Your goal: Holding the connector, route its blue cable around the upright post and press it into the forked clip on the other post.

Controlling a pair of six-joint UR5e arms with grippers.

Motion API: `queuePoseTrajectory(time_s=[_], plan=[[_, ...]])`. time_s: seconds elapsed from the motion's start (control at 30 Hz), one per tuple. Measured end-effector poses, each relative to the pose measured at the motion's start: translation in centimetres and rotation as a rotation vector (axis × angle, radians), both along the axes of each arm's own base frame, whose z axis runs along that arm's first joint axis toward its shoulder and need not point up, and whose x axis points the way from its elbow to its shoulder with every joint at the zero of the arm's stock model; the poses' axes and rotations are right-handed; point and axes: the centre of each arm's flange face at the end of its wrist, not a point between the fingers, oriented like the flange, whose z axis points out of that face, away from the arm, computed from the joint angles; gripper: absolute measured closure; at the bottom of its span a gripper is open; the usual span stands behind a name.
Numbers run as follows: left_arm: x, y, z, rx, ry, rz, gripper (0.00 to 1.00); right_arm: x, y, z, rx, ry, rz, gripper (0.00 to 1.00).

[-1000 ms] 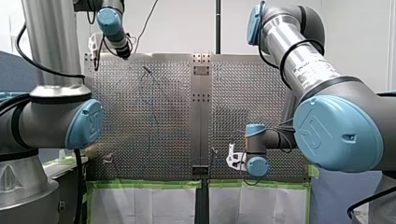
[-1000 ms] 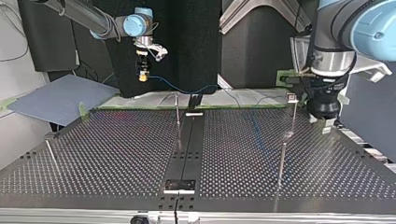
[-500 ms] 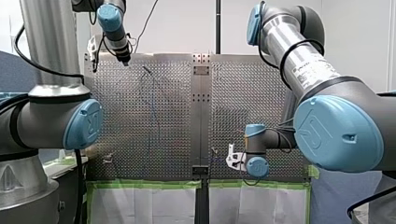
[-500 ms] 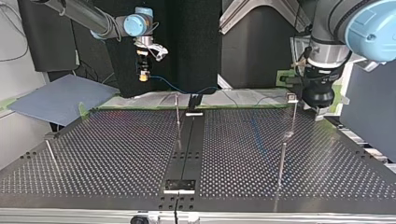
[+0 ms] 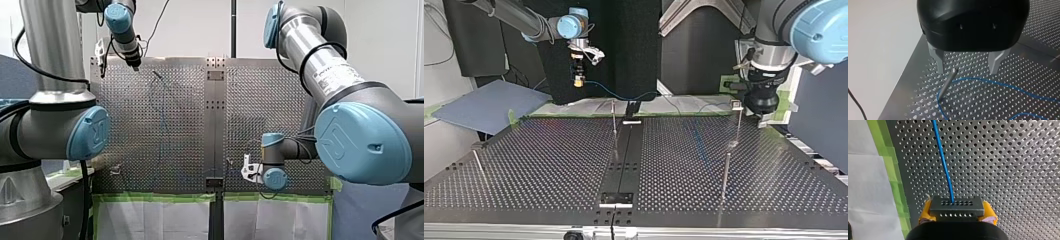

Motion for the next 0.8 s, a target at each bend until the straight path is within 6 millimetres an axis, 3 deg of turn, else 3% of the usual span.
queuePoseTrajectory(time_s=[0.63,0.8], plan=[[-0.04,-0.59,-0.12,-0.017,-0.014,-0.011,0.15,0.12,0.15,-0.04,0.003,0.001,0.003,1.0],[0.18,-0.66,-0.96,-0.022,-0.021,-0.017,0.15,0.13,0.15,-0.01,0.002,0.001,0.003,1.0]])
